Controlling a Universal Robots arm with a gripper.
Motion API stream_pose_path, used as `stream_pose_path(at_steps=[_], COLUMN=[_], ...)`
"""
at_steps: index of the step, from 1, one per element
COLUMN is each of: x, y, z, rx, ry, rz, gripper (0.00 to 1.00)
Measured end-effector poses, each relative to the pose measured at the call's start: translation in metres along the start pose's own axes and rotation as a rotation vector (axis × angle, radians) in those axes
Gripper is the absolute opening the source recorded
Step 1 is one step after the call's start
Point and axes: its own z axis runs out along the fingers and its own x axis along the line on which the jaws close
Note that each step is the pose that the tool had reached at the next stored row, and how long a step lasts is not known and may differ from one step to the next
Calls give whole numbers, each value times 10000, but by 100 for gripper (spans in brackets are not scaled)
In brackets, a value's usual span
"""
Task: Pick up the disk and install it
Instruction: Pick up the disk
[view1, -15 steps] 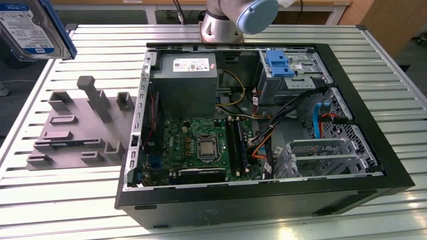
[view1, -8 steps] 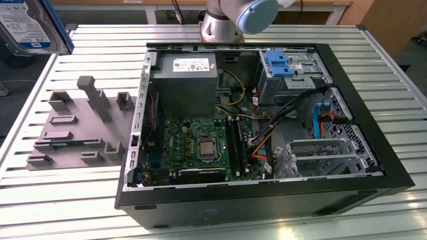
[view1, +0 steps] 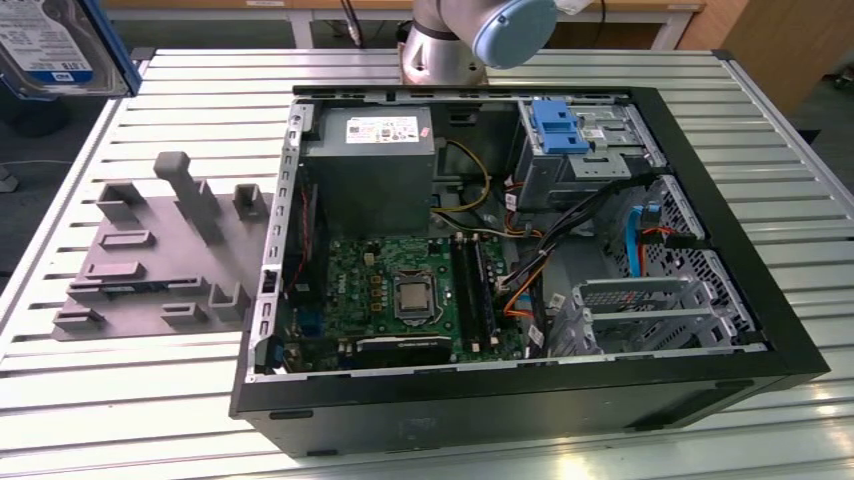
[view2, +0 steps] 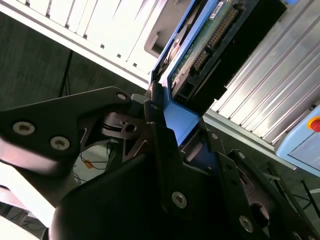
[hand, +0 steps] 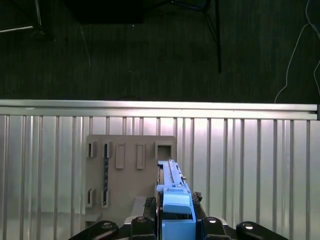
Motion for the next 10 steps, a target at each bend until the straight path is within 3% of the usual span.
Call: stream_pose_path(at_steps=[5,10], x=[-1,-1], y=[0,0], z=[-94,-107], rx=[0,2], ry=[0,-1], rz=[0,0], gripper=[36,36])
